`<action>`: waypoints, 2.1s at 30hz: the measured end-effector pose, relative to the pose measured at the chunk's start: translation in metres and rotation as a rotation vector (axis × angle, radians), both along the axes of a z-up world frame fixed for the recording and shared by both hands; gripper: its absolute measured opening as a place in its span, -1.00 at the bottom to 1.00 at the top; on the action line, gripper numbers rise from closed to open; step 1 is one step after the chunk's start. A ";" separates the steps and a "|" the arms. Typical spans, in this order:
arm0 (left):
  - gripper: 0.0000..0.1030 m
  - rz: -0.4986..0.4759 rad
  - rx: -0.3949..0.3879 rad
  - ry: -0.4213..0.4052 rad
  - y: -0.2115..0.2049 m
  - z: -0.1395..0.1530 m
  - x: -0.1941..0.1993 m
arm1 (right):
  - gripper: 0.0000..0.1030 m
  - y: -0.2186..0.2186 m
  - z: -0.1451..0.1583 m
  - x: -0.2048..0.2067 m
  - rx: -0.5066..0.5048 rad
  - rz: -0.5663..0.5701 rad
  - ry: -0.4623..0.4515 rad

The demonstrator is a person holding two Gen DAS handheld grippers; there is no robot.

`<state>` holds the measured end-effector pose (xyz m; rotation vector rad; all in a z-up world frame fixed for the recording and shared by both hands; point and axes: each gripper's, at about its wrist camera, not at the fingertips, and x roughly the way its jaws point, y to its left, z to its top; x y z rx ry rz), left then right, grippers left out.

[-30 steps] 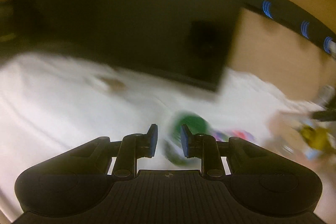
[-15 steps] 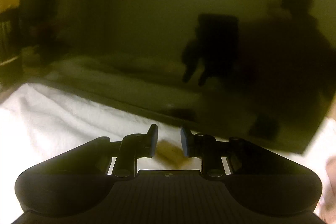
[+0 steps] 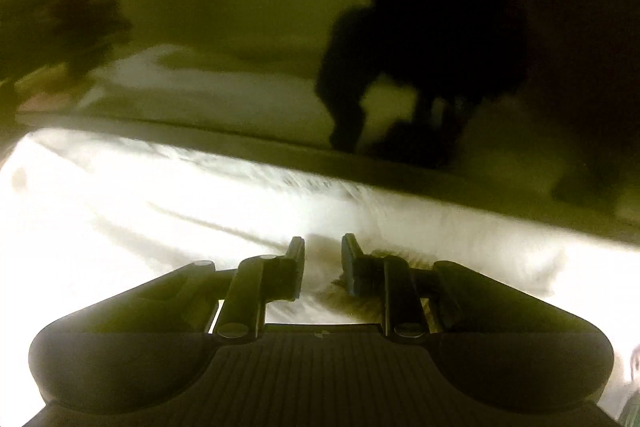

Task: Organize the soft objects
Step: 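Move both open tools back over the remaining items on the cloth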

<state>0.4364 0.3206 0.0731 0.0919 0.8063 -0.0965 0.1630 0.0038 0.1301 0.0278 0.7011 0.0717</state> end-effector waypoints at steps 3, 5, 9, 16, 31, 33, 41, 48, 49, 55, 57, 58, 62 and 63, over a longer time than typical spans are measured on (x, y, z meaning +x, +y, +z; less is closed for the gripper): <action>-0.59 -0.061 -0.057 0.008 0.003 0.000 -0.016 | 0.26 0.003 -0.004 0.003 0.010 0.020 0.013; -0.68 -0.099 -0.061 0.013 0.001 0.001 -0.030 | 0.26 0.009 -0.006 0.005 0.011 0.045 0.014; -0.67 -0.176 0.044 -0.040 -0.007 0.000 -0.075 | 0.26 0.022 -0.008 0.011 0.023 0.090 0.021; -0.59 -0.232 0.079 -0.018 -0.005 -0.005 -0.132 | 0.26 0.048 -0.008 0.021 0.029 0.176 0.006; -0.54 -0.017 -0.085 -0.109 -0.043 0.035 -0.097 | 0.26 0.081 -0.015 0.031 0.018 0.254 0.023; -0.54 0.023 -0.137 -0.096 -0.038 0.032 -0.091 | 0.26 0.077 -0.015 0.031 0.006 0.241 0.017; -0.56 0.037 -0.300 -0.161 0.001 0.045 -0.149 | 0.26 0.101 0.003 0.070 -0.107 0.253 -0.029; -0.57 0.122 -0.355 -0.183 0.053 0.044 -0.238 | -0.36 0.166 0.005 0.138 -0.287 0.515 0.062; -0.57 0.145 -0.362 -0.179 0.060 0.042 -0.248 | -0.47 0.169 0.005 0.145 -0.285 0.535 0.085; -0.57 0.294 -0.428 -0.180 0.093 0.025 -0.313 | -0.62 0.201 -0.010 0.167 -0.479 0.668 0.080; -0.57 0.317 -0.457 -0.167 0.099 0.017 -0.325 | -0.62 0.215 -0.018 0.167 -0.529 0.717 0.086; -0.57 0.327 -0.464 -0.161 0.100 0.011 -0.326 | -0.62 0.221 -0.022 0.170 -0.535 0.726 0.099; -0.57 0.357 -0.477 -0.151 0.106 0.000 -0.334 | -0.61 0.249 -0.043 0.191 -0.579 0.695 0.117; -0.57 0.363 -0.480 -0.147 0.111 -0.005 -0.326 | -0.61 0.257 -0.049 0.197 -0.595 0.688 0.115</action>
